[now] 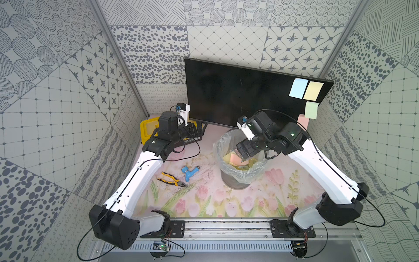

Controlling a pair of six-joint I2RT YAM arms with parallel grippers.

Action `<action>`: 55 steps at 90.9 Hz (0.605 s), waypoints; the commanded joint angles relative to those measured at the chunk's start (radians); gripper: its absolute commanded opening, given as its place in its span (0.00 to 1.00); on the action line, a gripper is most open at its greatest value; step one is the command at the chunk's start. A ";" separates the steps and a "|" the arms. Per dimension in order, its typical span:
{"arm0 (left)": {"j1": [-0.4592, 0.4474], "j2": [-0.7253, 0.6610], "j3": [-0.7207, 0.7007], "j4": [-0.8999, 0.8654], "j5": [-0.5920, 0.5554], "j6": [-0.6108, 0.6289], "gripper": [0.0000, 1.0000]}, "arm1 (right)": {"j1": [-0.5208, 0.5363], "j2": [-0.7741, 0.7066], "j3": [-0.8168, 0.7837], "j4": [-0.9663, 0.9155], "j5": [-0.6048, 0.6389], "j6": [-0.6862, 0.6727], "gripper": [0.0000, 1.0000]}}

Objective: Remove the sticky note from the monitor
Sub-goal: Place the sticky note in the trash bin, then tear off the sticky note from the monitor.

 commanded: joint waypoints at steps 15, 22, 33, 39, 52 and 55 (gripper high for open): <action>-0.058 0.108 0.270 -0.058 0.083 0.043 0.99 | -0.077 -0.050 0.237 0.006 0.059 -0.012 0.97; -0.080 0.133 0.320 -0.046 0.081 0.012 0.99 | -0.126 -0.061 0.281 0.034 0.026 0.007 0.97; -0.110 0.170 0.366 0.004 0.097 -0.045 0.99 | -0.216 -0.114 0.277 0.113 -0.063 0.053 0.97; -0.124 0.193 0.386 0.026 0.125 -0.073 0.99 | -0.278 -0.141 0.273 0.139 -0.120 0.076 0.97; -0.169 0.263 0.442 0.031 0.136 -0.095 0.99 | -0.438 -0.205 0.240 0.230 -0.298 0.133 0.97; -0.181 0.280 0.454 0.040 0.141 -0.098 0.99 | -0.481 -0.228 0.212 0.274 -0.342 0.163 0.97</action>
